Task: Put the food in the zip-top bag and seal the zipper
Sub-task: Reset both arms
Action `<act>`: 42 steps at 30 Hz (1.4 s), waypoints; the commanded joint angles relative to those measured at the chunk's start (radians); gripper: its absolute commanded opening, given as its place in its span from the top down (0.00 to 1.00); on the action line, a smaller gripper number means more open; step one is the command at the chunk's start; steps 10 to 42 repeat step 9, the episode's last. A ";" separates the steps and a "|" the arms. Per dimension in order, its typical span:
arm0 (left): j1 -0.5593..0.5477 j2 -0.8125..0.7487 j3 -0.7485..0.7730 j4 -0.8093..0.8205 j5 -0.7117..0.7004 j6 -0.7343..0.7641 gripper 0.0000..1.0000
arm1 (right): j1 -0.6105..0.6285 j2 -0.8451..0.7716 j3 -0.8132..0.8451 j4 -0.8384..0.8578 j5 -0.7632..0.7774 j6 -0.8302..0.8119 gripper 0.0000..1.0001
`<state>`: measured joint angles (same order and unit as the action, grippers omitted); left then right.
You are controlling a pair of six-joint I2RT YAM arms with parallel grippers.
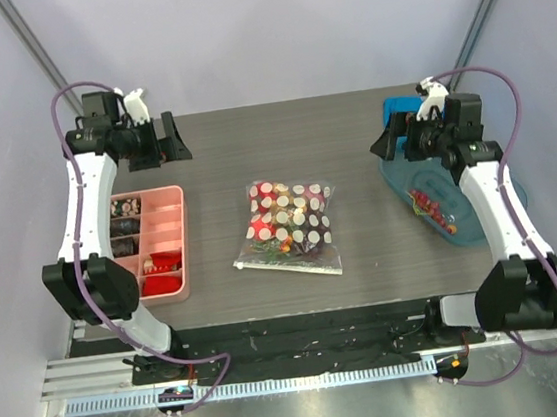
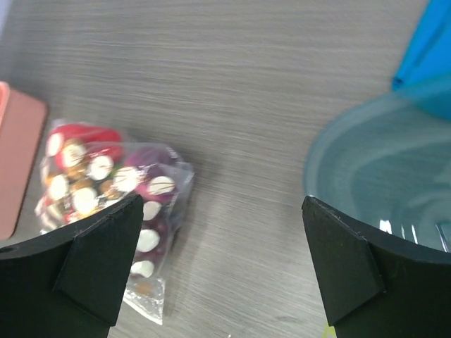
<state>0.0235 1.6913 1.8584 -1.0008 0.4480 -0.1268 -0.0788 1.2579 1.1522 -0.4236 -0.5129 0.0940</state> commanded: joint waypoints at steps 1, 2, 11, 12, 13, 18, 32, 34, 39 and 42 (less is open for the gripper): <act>0.012 -0.113 -0.192 0.020 -0.117 0.058 0.00 | -0.010 0.107 0.090 -0.064 0.112 0.020 0.00; 0.012 -0.148 -0.230 0.049 -0.130 0.058 0.00 | -0.010 0.127 0.112 -0.073 0.116 0.010 0.00; 0.013 -0.205 -0.343 0.051 -0.199 0.111 0.00 | -0.010 0.193 0.150 -0.107 0.102 -0.013 0.01; 0.013 -0.205 -0.343 0.051 -0.199 0.111 0.00 | -0.010 0.193 0.150 -0.107 0.102 -0.013 0.01; 0.013 -0.205 -0.343 0.051 -0.199 0.111 0.00 | -0.010 0.193 0.150 -0.107 0.102 -0.013 0.01; 0.013 -0.205 -0.343 0.051 -0.199 0.111 0.00 | -0.010 0.193 0.150 -0.107 0.102 -0.013 0.01; 0.013 -0.205 -0.343 0.051 -0.199 0.111 0.00 | -0.010 0.193 0.150 -0.107 0.102 -0.013 0.01; 0.013 -0.205 -0.343 0.051 -0.199 0.111 0.00 | -0.010 0.193 0.150 -0.107 0.102 -0.013 0.01; 0.013 -0.205 -0.343 0.051 -0.199 0.111 0.00 | -0.010 0.193 0.150 -0.107 0.102 -0.013 0.01; 0.013 -0.205 -0.343 0.051 -0.199 0.111 0.00 | -0.010 0.193 0.150 -0.107 0.102 -0.013 0.01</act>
